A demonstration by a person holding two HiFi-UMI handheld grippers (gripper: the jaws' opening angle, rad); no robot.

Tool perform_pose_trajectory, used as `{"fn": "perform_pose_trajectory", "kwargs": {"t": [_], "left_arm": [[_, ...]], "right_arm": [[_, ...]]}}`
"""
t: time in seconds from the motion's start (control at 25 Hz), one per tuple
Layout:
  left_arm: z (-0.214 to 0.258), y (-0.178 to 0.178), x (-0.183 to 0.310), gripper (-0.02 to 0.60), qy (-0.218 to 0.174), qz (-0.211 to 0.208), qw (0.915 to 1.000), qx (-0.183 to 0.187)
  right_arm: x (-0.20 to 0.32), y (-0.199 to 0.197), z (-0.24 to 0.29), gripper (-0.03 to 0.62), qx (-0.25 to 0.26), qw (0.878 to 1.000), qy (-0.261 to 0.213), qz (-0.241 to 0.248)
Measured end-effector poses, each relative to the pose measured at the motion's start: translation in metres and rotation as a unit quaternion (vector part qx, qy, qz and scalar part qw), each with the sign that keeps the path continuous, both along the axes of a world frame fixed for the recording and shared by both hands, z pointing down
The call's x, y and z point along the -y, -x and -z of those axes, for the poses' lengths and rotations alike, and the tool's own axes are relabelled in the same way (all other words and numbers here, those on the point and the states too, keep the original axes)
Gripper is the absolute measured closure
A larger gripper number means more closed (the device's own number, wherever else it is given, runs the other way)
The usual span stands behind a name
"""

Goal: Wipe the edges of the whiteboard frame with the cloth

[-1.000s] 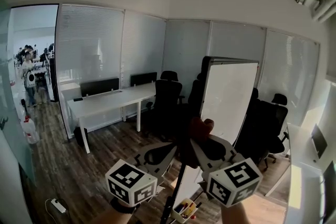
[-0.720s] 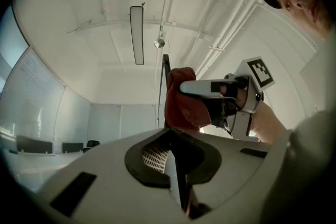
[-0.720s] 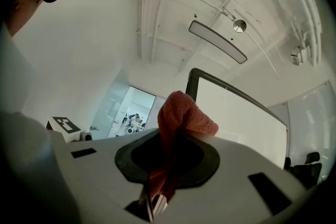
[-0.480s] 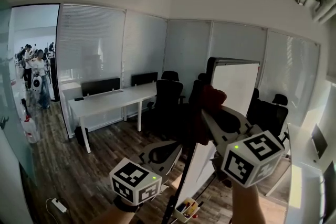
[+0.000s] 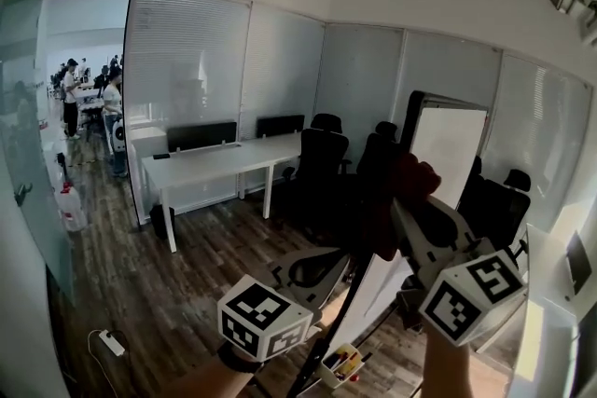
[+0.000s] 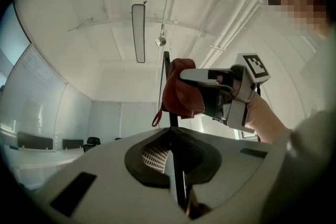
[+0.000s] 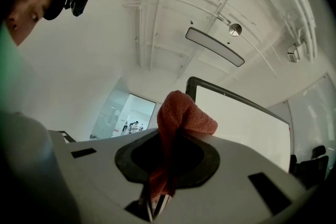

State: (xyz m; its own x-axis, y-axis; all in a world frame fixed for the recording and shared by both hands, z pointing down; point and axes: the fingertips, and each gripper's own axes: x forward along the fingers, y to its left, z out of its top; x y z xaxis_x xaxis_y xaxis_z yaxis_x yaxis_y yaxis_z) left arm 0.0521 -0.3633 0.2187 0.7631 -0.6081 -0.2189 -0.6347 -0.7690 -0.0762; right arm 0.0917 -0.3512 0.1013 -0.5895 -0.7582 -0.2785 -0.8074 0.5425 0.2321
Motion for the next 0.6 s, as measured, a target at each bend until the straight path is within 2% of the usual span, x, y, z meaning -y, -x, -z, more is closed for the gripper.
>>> {"fn": "perform_pose_trajectory", "kwargs": {"t": [0.36, 0.6], "left_arm": [[-0.014, -0.002, -0.011, 0.574, 0.004, 0.008, 1.0, 0.0], [-0.035, -0.002, -0.026, 0.574, 0.009, 0.022, 0.9997, -0.003]], "right_arm": [[-0.003, -0.005, -0.059, 0.546, 0.004, 1.0, 0.028, -0.008], [-0.023, -0.009, -0.109, 0.546, 0.005, 0.999, 0.048, -0.004]]}}
